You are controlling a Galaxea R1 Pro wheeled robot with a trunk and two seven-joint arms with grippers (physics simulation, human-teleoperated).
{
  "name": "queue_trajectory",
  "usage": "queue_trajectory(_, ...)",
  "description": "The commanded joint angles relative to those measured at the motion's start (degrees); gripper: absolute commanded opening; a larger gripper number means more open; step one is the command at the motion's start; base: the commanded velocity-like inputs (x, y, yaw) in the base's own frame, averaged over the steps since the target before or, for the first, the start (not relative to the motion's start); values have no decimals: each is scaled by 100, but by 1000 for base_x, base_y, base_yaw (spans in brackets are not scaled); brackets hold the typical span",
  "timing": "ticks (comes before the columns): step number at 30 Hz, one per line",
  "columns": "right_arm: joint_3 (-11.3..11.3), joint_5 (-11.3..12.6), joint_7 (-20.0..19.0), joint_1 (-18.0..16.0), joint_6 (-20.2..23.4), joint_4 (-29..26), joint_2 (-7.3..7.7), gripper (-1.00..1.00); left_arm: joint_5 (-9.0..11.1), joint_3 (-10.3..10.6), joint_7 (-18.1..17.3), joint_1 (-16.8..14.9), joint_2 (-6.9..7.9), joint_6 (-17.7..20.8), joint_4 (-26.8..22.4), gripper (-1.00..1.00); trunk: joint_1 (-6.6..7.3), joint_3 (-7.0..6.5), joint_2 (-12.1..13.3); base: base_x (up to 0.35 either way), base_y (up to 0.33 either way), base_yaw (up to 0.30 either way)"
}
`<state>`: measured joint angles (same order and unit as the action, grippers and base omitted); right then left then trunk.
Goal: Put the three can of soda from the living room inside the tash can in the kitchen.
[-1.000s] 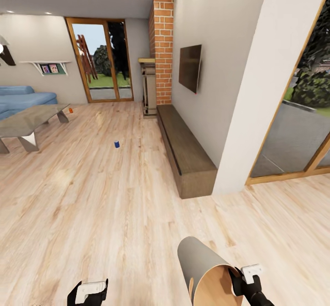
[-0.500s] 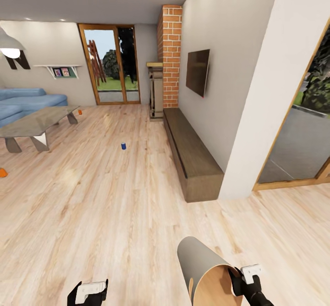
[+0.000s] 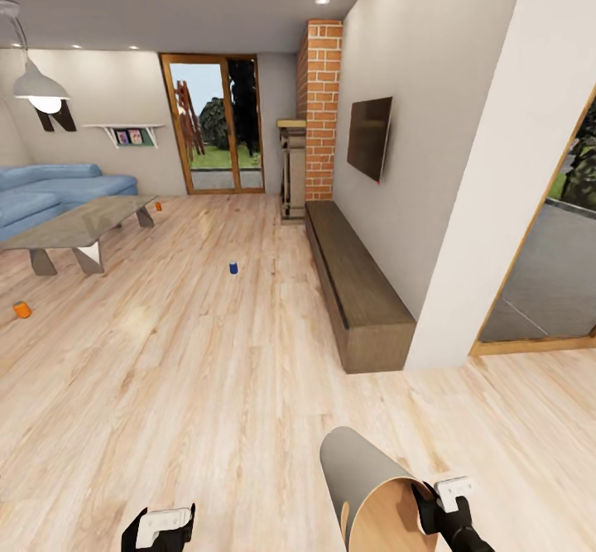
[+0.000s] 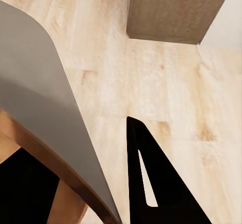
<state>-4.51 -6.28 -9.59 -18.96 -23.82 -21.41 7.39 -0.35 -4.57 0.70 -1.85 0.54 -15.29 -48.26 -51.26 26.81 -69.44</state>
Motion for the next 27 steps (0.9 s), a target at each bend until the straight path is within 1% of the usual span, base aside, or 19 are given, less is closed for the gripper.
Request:
queue_trajectory(1, -17, 18, -31, -3, 0, -11, -1, -100, 0, 0, 0, 0, -1, 0, 1, 100, 0, -9, 0, 186, 0, 103)
queue_trajectory(16, -15, 21, -34, 5, 0, -11, -22, -100, 0, 0, -2, 0, -2, 7, -4, 100, 0, -132, 0, 300, 0, 121)
queue_trajectory(27, -15, 23, -34, 6, 5, -11, -27, -100, 0, 0, 0, 0, 0, 4, -4, 100, 0, -142, 0, 321, 0, 18)
